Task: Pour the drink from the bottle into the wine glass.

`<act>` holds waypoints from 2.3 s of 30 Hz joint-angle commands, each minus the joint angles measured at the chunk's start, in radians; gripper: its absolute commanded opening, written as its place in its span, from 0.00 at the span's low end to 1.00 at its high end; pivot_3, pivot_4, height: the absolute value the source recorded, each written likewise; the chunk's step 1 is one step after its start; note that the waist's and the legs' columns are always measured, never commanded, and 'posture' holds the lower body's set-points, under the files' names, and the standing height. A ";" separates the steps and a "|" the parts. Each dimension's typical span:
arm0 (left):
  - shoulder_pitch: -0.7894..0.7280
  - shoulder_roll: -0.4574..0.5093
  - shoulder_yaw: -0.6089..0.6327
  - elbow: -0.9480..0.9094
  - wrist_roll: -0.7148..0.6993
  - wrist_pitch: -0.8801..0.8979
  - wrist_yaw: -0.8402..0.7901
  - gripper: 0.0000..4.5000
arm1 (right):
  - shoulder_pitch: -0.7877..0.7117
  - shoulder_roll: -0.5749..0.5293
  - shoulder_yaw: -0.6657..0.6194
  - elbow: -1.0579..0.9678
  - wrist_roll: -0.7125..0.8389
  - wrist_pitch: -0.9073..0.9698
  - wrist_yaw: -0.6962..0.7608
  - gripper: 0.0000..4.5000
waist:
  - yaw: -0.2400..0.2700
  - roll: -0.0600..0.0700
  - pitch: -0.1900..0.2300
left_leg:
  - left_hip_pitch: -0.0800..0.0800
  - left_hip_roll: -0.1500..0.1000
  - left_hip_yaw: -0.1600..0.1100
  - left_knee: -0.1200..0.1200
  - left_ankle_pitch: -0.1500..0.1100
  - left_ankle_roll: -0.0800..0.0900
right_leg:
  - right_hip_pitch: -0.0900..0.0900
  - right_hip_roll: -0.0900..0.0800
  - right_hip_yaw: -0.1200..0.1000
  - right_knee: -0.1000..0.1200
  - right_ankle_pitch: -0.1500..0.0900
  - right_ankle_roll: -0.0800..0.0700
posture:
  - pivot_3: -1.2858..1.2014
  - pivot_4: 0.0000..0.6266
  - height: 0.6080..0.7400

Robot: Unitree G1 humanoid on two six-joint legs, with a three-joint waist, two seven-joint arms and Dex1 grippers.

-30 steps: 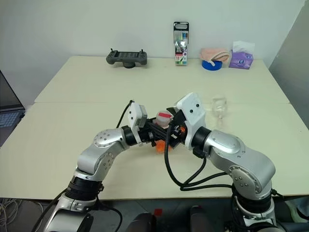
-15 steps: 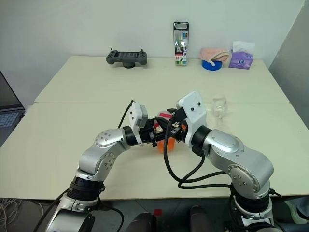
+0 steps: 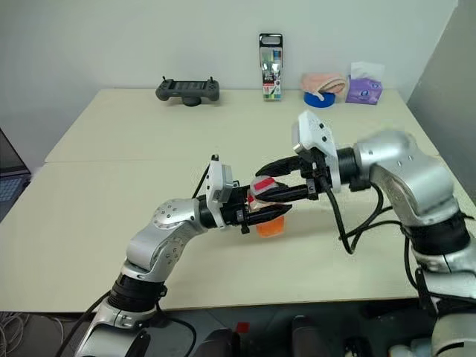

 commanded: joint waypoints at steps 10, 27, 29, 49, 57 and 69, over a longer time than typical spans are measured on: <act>-0.019 0.005 0.077 -0.069 -0.060 0.043 0.039 0.48 | -0.087 0.002 0.077 0.249 -0.062 -0.214 0.205 0.47 | 0.019 0.000 0.000 | -0.002 -0.004 0.000 0.001 0.000 -0.001 | -0.001 -0.006 0.001 -0.001 0.002 -0.003 | 0.52 0.24 1.00; -0.055 -0.042 0.076 0.026 -0.017 -0.043 0.038 0.48 | 0.203 -0.011 -0.262 -0.248 0.118 0.091 -0.252 0.94 | 0.026 0.000 0.001 | -0.003 -0.004 0.000 0.001 0.000 -0.001 | -0.001 -0.006 0.001 -0.001 0.003 -0.004 | 0.52 0.24 1.00; -0.059 -0.050 0.073 0.038 -0.012 -0.050 0.042 0.48 | 0.256 0.050 -0.298 -0.382 0.152 0.188 -0.449 0.94 | 0.024 0.000 0.001 | -0.003 -0.004 0.000 0.001 0.000 -0.001 | -0.001 -0.006 0.001 -0.001 0.002 -0.003 | 0.52 0.24 1.00; -0.073 -0.074 0.075 0.082 -0.005 -0.064 0.037 0.48 | 0.328 0.334 -0.291 -0.720 0.178 0.613 -1.187 0.94 | 0.022 0.000 0.000 | -0.003 -0.004 0.000 0.001 0.002 -0.003 | -0.001 -0.005 0.001 0.000 0.000 0.000 | 0.52 0.24 1.00; -0.072 -0.078 0.074 0.091 0.000 -0.069 0.038 0.48 | 0.324 0.344 -0.286 -0.729 0.167 0.645 -1.219 0.90 | 0.021 0.000 0.000 | -0.003 -0.003 0.000 0.001 0.002 -0.003 | -0.001 -0.004 0.001 0.000 0.000 0.000 | 0.52 0.24 1.00; -0.071 -0.062 0.071 0.081 -0.005 -0.054 0.032 0.48 | 0.349 0.193 -0.284 -0.651 0.178 0.507 -0.984 0.41 | 0.020 0.000 0.000 | -0.003 -0.004 0.000 0.001 0.002 -0.003 | -0.001 -0.004 0.001 -0.001 0.000 0.000 | 0.52 0.24 1.00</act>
